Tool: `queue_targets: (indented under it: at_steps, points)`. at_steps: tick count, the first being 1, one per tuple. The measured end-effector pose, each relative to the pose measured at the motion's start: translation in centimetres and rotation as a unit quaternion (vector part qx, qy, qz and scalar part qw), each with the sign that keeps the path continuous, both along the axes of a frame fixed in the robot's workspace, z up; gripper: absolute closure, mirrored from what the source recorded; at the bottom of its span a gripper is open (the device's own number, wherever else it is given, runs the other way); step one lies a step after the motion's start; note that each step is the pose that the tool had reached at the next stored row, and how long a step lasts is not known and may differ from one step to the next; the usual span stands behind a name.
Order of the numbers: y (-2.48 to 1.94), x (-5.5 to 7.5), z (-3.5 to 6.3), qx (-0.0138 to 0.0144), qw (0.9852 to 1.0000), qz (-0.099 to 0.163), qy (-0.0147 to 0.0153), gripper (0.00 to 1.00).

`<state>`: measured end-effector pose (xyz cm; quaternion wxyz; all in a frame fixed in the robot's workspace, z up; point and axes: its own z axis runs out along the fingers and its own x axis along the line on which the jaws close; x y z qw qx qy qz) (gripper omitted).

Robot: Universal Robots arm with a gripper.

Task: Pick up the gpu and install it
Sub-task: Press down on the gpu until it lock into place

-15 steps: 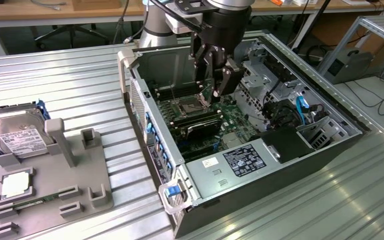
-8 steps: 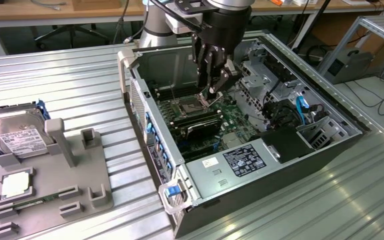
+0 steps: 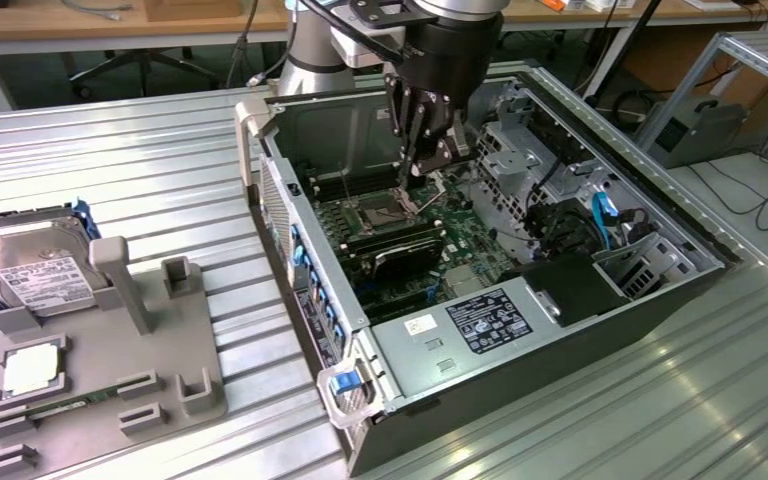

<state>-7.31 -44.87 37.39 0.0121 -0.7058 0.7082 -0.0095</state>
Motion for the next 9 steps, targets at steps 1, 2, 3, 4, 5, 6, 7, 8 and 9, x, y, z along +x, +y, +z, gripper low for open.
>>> queue_targets:
  at_steps: [1,2,3,4,5,6,7,8,9]
  points:
    - [0.0,0.0,0.0,0.0,1.0,0.0,0.0,0.89]
    - [0.0,0.0,0.0,0.0,1.0,0.0,0.0,0.89]
    - [0.0,0.0,0.0,0.0,1.0,0.0,0.0,0.89]
    - [0.0,0.0,0.0,0.0,1.0,0.0,0.0,0.89]
    - [0.0,0.0,0.0,0.0,1.0,0.0,0.0,0.89]
    - [0.0,0.0,0.0,0.0,1.0,0.0,0.0,0.89]
    - [0.0,0.0,-0.01,-0.0001,1.0,0.0,0.0,0.89]
    - [0.0,0.0,-0.31,0.0,1.0,0.0,0.0,0.89]
    - [0.0,0.0,-0.5,0.0,1.0,0.0,0.0,0.89]
